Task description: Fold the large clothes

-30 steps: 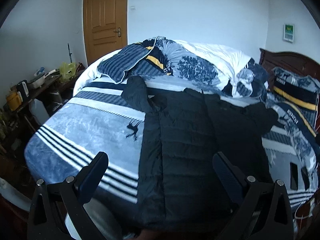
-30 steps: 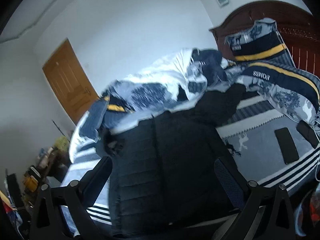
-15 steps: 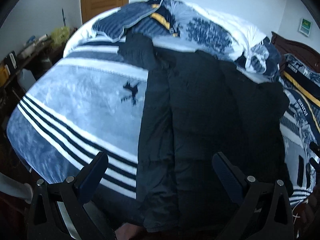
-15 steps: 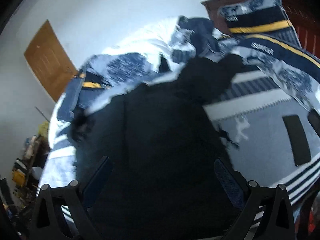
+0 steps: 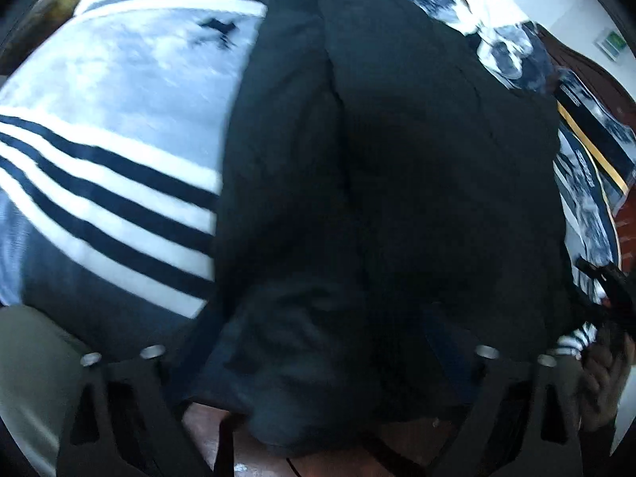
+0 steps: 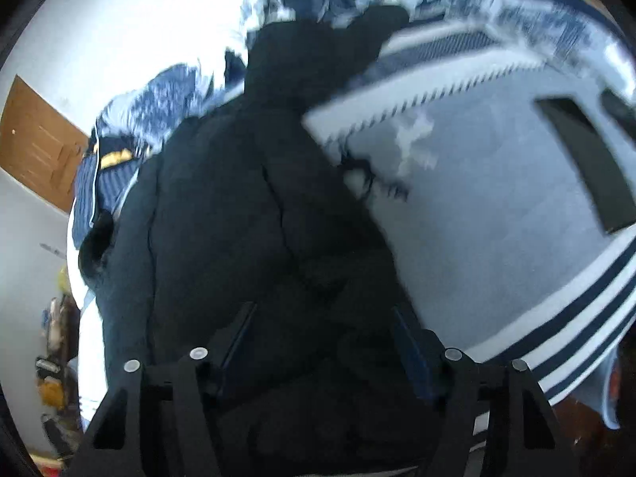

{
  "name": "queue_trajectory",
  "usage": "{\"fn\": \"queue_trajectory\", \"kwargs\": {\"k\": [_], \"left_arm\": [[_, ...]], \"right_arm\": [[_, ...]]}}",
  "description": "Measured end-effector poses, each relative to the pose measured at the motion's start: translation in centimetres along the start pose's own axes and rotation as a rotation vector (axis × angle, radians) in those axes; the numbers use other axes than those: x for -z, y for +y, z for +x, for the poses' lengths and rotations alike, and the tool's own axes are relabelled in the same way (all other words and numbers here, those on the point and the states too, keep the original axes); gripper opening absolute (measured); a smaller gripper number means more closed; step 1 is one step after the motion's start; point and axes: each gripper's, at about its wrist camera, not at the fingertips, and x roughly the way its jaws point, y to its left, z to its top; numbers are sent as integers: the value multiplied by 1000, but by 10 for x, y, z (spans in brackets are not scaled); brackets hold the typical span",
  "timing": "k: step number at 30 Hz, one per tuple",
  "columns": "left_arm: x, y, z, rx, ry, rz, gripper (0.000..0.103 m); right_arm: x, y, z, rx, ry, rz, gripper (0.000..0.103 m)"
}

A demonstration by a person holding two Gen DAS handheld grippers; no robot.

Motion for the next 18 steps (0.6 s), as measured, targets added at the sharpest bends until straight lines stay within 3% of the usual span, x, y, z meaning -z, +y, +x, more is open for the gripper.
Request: {"fn": "queue_trajectory", "kwargs": {"k": [2, 3, 4, 5, 6, 7, 9, 11, 13, 18], "left_arm": [[2, -5, 1, -11, 10, 27, 63], [2, -7, -2, -15, 8, 38, 45], [1, -8, -5, -14, 7, 43, 30], [-1, -9, -12, -11, -8, 42, 22], [-3, -8, -19, 0, -17, 31, 10], [-5, -4, -28, 8, -27, 17, 5], [-12, 4, -50, 19, -49, -9, 4], [-25, 21, -90, 62, -110, -50, 3], [-37, 35, -126, 50, -154, -58, 3], [-46, 63, -175, -110, -203, -43, 1]], "right_arm": [[-2, -10, 13, 24, 66, 41, 69], [-3, -14, 21, -3, 107, 61, 67], [-4, -17, 29, -9, 145, 78, 58], [-4, -19, 33, 2, 167, 87, 51], [-2, -19, 37, 14, 190, 87, 40], [0, -19, 37, 15, 196, 84, 29], [5, -18, 32, -20, 188, 79, 10], [12, -15, 23, -17, 172, 62, 6], [24, -10, 10, -41, 162, 45, 5], [67, 13, -24, -86, 146, -21, 4]]}}
